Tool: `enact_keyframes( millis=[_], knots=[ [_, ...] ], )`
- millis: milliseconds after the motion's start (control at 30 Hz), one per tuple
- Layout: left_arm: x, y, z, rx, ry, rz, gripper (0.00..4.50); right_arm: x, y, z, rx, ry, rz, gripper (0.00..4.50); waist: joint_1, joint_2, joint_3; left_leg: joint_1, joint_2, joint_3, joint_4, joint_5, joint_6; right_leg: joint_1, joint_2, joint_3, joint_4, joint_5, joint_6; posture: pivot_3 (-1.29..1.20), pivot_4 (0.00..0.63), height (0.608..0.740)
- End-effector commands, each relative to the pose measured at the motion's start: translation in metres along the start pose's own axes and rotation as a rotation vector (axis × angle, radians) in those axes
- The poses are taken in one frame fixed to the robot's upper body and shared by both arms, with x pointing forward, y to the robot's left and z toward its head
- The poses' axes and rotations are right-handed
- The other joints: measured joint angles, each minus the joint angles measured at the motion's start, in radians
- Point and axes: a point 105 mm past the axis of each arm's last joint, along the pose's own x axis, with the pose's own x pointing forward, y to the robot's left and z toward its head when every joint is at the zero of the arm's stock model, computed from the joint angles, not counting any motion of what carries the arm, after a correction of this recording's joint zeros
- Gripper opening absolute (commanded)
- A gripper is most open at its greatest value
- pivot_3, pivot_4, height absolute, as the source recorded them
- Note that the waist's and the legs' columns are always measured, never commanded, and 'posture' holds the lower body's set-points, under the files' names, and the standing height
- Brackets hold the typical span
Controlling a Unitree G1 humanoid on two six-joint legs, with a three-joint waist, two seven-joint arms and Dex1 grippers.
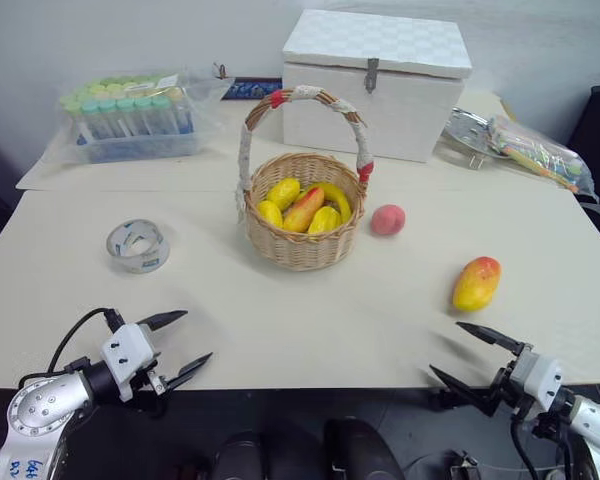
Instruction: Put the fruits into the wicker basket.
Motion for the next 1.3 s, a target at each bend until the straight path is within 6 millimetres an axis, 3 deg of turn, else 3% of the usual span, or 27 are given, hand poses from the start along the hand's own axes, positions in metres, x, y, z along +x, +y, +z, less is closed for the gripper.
enact_keyframes(
  millis=[33, 267, 433, 567, 667, 867, 1000, 1167, 1267, 1300],
  knots=[
    [-0.009, -0.008, 0.007, 0.021, 0.025, -0.055, 4.48, 0.013, -0.007, 0.017, -0.03, -0.047, 0.009, 4.5, 0.0, 0.0, 0.0, 0.0, 0.0, 0.0, 0.0, 0.0, 0.0, 0.0, 0.0, 0.0, 0.0, 0.0, 0.0, 0.0, 0.15, 0.74],
    [-0.01, 0.002, 0.013, -0.017, -0.015, 0.027, 4.48, 0.033, -0.008, 0.031, -0.09, -0.101, 0.028, 4.5, 0.007, 0.002, 0.0, 0.0, 0.0, -0.001, 0.001, 0.0, 0.0, 0.0, 0.0, -0.001, 0.0, 0.0, -0.001, 0.0, 0.15, 0.74],
    [-0.013, 0.006, 0.037, -0.143, -0.138, 0.018, 4.48, 0.04, -0.001, 0.032, -0.056, -0.109, 0.105, 4.5, 0.004, 0.002, 0.0, 0.0, 0.0, 0.0, 0.001, -0.001, 0.0, 0.0, 0.0, -0.001, 0.0, 0.0, -0.001, 0.0, 0.15, 0.74],
    [-0.014, 0.01, 0.033, -0.126, -0.097, 0.039, 4.48, 0.047, 0.003, 0.033, 0.02, -0.114, 0.159, 4.5, 0.001, 0.002, 0.0, 0.0, 0.0, 0.0, 0.001, -0.001, 0.0, 0.001, 0.001, -0.001, 0.0, 0.0, -0.001, 0.0, 0.15, 0.74],
    [-0.02, 0.012, 0.03, -0.143, -0.065, 0.047, 4.48, 0.06, -0.001, 0.055, -0.028, -0.207, 0.16, 4.5, -0.002, 0.002, 0.0, 0.0, 0.001, 0.0, 0.001, -0.001, 0.0, 0.001, 0.002, -0.001, 0.0, 0.0, -0.001, 0.0, 0.15, 0.74],
    [-0.056, 0.031, 0.013, -0.204, 0.026, 0.198, 4.48, 0.085, 0.01, 0.102, 0.047, -0.384, 0.166, 4.5, 0.002, 0.001, 0.0, 0.0, 0.003, -0.001, 0.001, -0.001, -0.002, 0.0, 0.004, -0.001, 0.0, -0.001, -0.002, 0.0, 0.15, 0.74],
    [-0.109, 0.061, -0.013, -0.318, 0.034, 0.513, 4.48, 0.092, 0.02, 0.15, 0.065, -0.58, 0.191, 4.5, 0.0, 0.001, 0.0, -0.001, 0.003, -0.001, 0.001, -0.002, -0.002, -0.001, 0.004, -0.001, 0.0, -0.001, -0.002, 0.0, 0.15, 0.74],
    [-0.179, 0.084, -0.054, -0.426, 0.149, 0.866, 4.48, 0.094, 0.023, 0.164, 0.042, -0.608, 0.303, 4.5, 0.001, -0.003, 0.0, -0.001, 0.004, -0.001, 0.001, -0.002, -0.003, -0.001, 0.003, -0.002, 0.0, -0.002, -0.003, 0.0, 0.15, 0.74],
    [-0.19, 0.088, -0.058, -0.451, 0.17, 0.92, 4.48, 0.098, 0.013, 0.167, 0.041, -0.624, 0.276, 4.5, 0.004, -0.005, -0.001, -0.001, 0.003, -0.001, 0.001, -0.002, -0.002, -0.002, 0.002, -0.002, 0.0, -0.002, -0.003, 0.0, 0.15, 0.74],
    [-0.186, 0.089, -0.054, -0.445, 0.158, 0.891, 4.48, 0.098, 0.013, 0.167, 0.03, -0.624, 0.277, 4.5, 0.005, -0.006, -0.002, -0.001, 0.003, -0.002, 0.001, -0.002, -0.002, -0.002, 0.001, -0.003, 0.0, -0.002, -0.003, 0.0, 0.15, 0.74]
  ],
)
